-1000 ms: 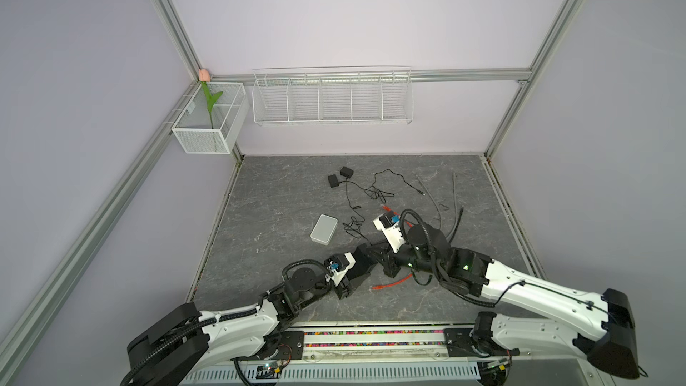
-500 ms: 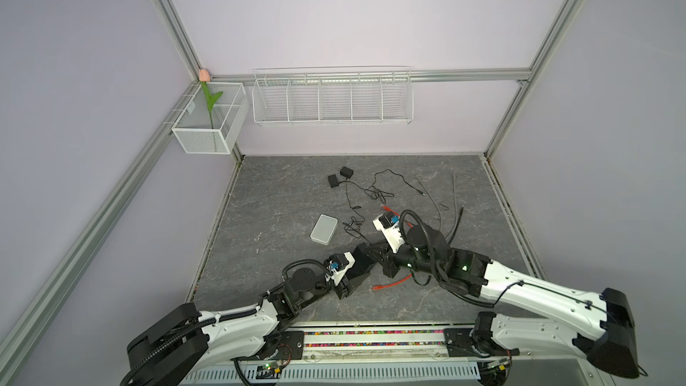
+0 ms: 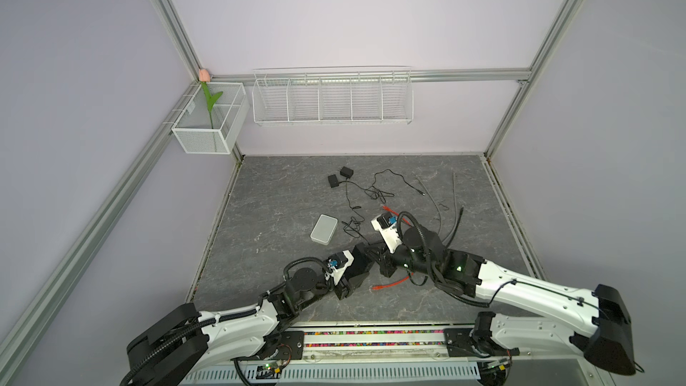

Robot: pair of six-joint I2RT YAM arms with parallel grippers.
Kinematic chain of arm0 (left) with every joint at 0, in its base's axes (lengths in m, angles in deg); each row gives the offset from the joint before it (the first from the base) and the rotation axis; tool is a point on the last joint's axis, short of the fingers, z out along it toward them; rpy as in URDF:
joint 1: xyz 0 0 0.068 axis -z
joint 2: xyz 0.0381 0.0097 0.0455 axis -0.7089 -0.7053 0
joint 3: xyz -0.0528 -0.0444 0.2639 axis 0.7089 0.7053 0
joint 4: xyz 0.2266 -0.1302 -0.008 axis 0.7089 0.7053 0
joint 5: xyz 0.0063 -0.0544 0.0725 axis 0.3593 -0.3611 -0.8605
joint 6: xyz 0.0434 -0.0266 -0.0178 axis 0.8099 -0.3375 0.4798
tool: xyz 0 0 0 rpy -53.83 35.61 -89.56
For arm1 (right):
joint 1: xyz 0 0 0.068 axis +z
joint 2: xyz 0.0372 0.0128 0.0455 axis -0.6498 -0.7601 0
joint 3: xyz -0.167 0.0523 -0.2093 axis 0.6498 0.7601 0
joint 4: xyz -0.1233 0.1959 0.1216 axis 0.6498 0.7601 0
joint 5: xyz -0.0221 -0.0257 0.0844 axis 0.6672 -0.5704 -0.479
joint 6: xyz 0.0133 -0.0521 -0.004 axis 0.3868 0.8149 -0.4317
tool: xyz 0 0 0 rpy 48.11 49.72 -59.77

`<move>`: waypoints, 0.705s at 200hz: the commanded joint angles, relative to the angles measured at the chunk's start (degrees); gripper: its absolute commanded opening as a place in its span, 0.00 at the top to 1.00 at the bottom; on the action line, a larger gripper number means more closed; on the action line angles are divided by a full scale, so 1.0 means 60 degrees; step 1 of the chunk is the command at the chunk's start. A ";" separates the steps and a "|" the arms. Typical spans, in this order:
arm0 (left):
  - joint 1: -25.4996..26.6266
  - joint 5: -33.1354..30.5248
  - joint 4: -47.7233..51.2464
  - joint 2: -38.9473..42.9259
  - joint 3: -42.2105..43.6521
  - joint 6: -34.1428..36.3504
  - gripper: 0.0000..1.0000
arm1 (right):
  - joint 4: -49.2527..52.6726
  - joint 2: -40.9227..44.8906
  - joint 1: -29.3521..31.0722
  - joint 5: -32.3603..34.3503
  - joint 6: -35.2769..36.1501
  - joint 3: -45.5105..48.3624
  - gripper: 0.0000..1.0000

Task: Insert the plug into the switch port
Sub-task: 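Lower the barrel plug with the right gripper onto the switch's top port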

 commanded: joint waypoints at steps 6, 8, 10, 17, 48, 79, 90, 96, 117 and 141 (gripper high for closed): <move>0.0007 -0.0194 -0.0495 0.0280 -0.0386 -0.0221 1.00 | -0.0166 -0.0256 0.0155 -0.0142 -0.0245 0.0230 0.93; 0.0013 -0.0197 -0.0483 0.0293 -0.0400 -0.0212 1.00 | -0.0174 -0.0269 0.0159 -0.0137 -0.0249 0.0235 0.93; 0.0016 -0.0202 -0.0473 0.0308 -0.0408 -0.0210 1.00 | -0.0169 -0.0284 0.0160 -0.0143 -0.0261 0.0233 0.93; 0.0013 -0.0242 -0.0452 0.0355 -0.0416 -0.0233 1.00 | -0.0194 -0.0319 0.0167 -0.0147 -0.0269 0.0232 0.93; 0.0017 -0.0477 -0.0441 0.0530 -0.0402 -0.0294 1.00 | -0.0269 -0.0518 0.0215 -0.0157 -0.0331 0.0246 0.93; 0.0013 -0.0613 -0.0390 0.0751 -0.0462 -0.0297 1.00 | -0.0367 -0.0687 0.0252 -0.0146 -0.0422 0.0305 0.93; 0.0018 -0.0664 -0.0393 0.0822 -0.0474 -0.0319 1.00 | -0.0390 -0.0726 0.0268 -0.0146 -0.0438 0.0320 0.93; 0.0008 -0.0700 -0.0413 0.0873 -0.0464 -0.0327 1.00 | -0.0388 -0.0747 0.0277 -0.0146 -0.0460 0.0334 0.93; 0.0017 -0.0793 -0.0452 0.0988 -0.0493 -0.0330 1.00 | -0.0446 -0.0789 0.0283 -0.0146 -0.0526 0.0392 0.93; 0.0016 -0.0847 -0.0341 0.1115 -0.0576 -0.0339 1.00 | -0.0513 -0.0806 0.0319 -0.0088 -0.0617 0.0511 0.93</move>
